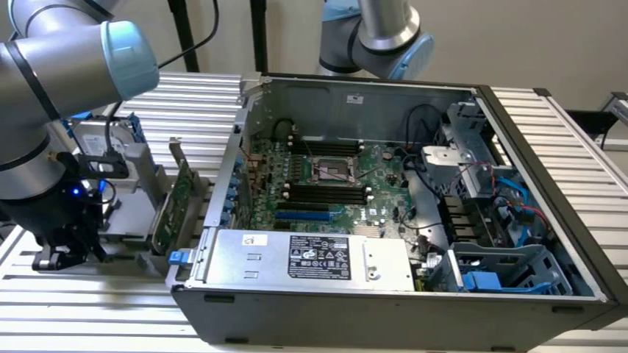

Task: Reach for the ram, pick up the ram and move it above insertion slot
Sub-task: 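Pick up the ram and move it above insertion slot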

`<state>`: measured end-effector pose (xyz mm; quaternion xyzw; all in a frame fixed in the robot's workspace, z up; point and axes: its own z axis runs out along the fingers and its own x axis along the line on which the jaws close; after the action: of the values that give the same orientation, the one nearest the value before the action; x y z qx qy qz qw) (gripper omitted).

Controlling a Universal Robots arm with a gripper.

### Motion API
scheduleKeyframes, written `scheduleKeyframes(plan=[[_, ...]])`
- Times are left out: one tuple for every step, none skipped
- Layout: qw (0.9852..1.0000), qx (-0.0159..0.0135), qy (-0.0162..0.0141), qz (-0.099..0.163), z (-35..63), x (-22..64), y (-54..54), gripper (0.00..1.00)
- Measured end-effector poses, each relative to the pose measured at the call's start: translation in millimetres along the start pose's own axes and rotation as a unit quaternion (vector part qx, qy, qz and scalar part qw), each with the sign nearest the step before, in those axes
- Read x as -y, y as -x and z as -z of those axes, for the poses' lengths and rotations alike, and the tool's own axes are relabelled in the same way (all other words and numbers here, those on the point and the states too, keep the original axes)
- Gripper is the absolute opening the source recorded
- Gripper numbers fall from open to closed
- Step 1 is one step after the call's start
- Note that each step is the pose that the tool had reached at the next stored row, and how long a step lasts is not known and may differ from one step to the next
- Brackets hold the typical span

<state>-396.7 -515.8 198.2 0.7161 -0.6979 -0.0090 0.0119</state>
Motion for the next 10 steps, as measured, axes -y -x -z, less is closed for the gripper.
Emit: scheduleKeyframes(plan=[[1.0000, 0.0000, 0.0000, 0.000, 1.2, 0.0, 0.0, 0.14], [1.0000, 0.0000, 0.0000, 0.000, 2.5, 0.1, 0.0, 0.14], [1.0000, -0.0001, 0.0001, 0.000, 4.3, 0.1, -0.1, 0.14], [1.0000, 0.0000, 0.0000, 0.000, 6.4, 0.0, -0.1, 0.14], [1.0000, 0.0000, 0.0000, 0.000, 8.5, 0.0, -0.1, 0.14], [1.0000, 0.0000, 0.0000, 0.000, 11.0, -0.1, -0.1, 0.14], [1.0000, 0.0000, 0.0000, 0.000, 13.8, -0.2, -0.1, 0.14], [1.0000, 0.0000, 0.0000, 0.000, 16.8, -0.2, -0.1, 0.14], [1.0000, 0.0000, 0.0000, 0.000, 20.2, -0.4, -0.2, 0.14], [1.0000, 0.0000, 0.0000, 0.000, 24.1, -0.5, -0.1, 0.14]])
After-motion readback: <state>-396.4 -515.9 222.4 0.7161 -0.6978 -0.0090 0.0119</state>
